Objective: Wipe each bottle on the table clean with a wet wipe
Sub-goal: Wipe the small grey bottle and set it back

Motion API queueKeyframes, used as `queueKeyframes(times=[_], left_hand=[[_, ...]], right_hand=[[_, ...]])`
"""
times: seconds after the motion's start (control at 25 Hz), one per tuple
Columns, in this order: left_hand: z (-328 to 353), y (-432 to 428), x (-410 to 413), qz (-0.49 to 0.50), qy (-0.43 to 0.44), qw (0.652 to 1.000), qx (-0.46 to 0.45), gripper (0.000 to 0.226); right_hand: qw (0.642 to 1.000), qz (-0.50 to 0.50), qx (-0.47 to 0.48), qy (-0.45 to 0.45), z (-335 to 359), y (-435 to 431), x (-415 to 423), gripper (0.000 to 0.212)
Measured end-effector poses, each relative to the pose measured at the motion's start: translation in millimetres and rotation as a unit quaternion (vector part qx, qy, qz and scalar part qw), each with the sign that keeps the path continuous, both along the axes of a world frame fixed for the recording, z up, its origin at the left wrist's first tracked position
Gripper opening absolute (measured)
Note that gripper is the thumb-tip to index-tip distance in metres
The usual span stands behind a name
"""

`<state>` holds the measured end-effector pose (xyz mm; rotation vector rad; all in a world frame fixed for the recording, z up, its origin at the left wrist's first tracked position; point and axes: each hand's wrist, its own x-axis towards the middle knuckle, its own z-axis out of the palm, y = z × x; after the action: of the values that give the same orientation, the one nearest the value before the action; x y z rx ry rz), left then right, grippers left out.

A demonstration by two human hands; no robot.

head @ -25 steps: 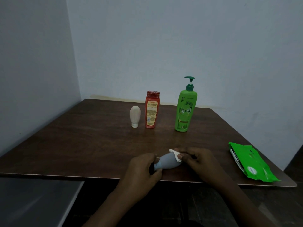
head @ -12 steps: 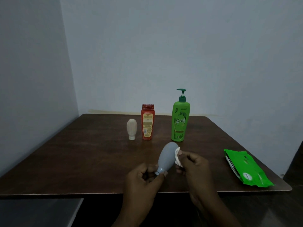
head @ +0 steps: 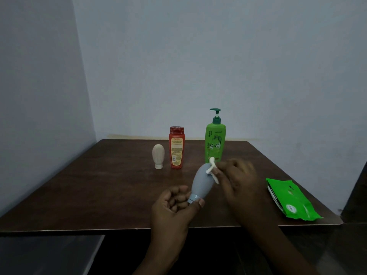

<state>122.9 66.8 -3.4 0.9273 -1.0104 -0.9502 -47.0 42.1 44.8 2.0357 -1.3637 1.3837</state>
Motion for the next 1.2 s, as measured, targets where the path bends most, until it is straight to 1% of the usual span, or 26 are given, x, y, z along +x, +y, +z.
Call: queueKeyframes(times=[0.08, 0.2, 0.24, 0.28, 0.36, 0.4, 0.44, 0.48, 0.56, 0.6, 0.64, 0.68, 0.72, 0.76, 0.8, 0.84, 0.92, 1.0, 1.08, 1.12, 1.16, 1.2], left_hand=[[6, 3, -4, -0.007, 0.017, 1.0, -0.017, 0.051], [8, 6, -6, -0.017, 0.05, 0.999, -0.01, 0.051], [6, 7, -6, -0.018, 0.054, 0.998, -0.003, 0.05], [5, 8, -6, -0.018, 0.051, 0.999, 0.001, 0.051], [4, 8, -6, -0.012, 0.038, 0.999, 0.0, 0.051], [4, 7, -7, -0.009, 0.038, 0.999, -0.001, 0.05], [4, 5, -7, -0.007, 0.042, 0.999, -0.002, 0.048], [4, 4, -6, -0.007, 0.047, 0.999, 0.0, 0.047], [1, 2, -4, -0.013, 0.072, 0.997, 0.013, 0.046], [-1, 1, -3, -0.017, 0.087, 0.996, 0.023, 0.048], [-3, 0, -1, -0.022, 0.104, 0.994, 0.035, 0.05], [-4, 0, 0, -0.036, 0.131, 0.989, 0.05, 0.051], [-3, 0, 1, -0.061, 0.168, 0.982, 0.068, 0.049], [0, 1, 1, -0.095, 0.208, 0.97, 0.088, 0.047], [4, 2, 2, -0.134, 0.238, 0.956, 0.109, 0.046], [8, 3, 3, -0.172, 0.254, 0.943, 0.127, 0.046], [14, 6, 3, -0.227, 0.261, 0.926, 0.15, 0.047], [16, 7, 2, -0.246, 0.264, 0.92, 0.155, 0.043], [16, 7, 3, -0.248, 0.282, 0.913, 0.157, 0.04], [15, 6, 4, -0.247, 0.294, 0.909, 0.159, 0.04], [14, 6, 6, -0.247, 0.304, 0.906, 0.163, 0.042], [12, 6, 8, -0.247, 0.308, 0.903, 0.167, 0.044]], right_hand=[[0.999, 0.028, 0.005, 0.031, -7, -1, 12, 0.023], [0.988, 0.109, 0.03, 0.104, -21, 7, 22, 0.022], [0.985, 0.135, 0.049, 0.099, -18, 9, 18, 0.02], [0.986, 0.137, 0.054, 0.071, -13, 9, 12, 0.019], [0.998, 0.066, 0.016, 0.002, -4, 4, -1, 0.022], [1.0, 0.028, 0.003, -0.007, -2, 1, -3, 0.025], [1.0, 0.016, 0.0, 0.004, -4, 0, -1, 0.028], [0.999, 0.032, 0.002, 0.031, -10, -1, 4, 0.03], [0.988, 0.129, 0.032, 0.078, -25, 4, 13, 0.029], [0.979, 0.181, 0.061, 0.066, -26, 8, 14, 0.024], [0.97, 0.222, 0.095, 0.019, -25, 11, 14, 0.019], [0.961, 0.245, 0.114, -0.056, -21, 12, 12, 0.017], [0.952, 0.244, 0.105, -0.151, -18, 11, 9, 0.018], [0.946, 0.216, 0.077, -0.228, -15, 8, 5, 0.021], [0.944, 0.179, 0.055, -0.272, -13, 5, 4, 0.024], [0.945, 0.157, 0.047, -0.283, -13, 1, 5, 0.025], [0.951, 0.174, 0.058, -0.25, -17, -2, 14, 0.021], [0.956, 0.206, 0.072, -0.198, -23, 1, 22, 0.019], [0.97, 0.214, 0.07, -0.092, -27, 6, 23, 0.019], [0.971, 0.225, 0.076, -0.032, -27, 8, 19, 0.019], [0.965, 0.245, 0.095, 0.012, -24, 11, 15, 0.018], [0.957, 0.263, 0.117, 0.028, -18, 13, 12, 0.015]])
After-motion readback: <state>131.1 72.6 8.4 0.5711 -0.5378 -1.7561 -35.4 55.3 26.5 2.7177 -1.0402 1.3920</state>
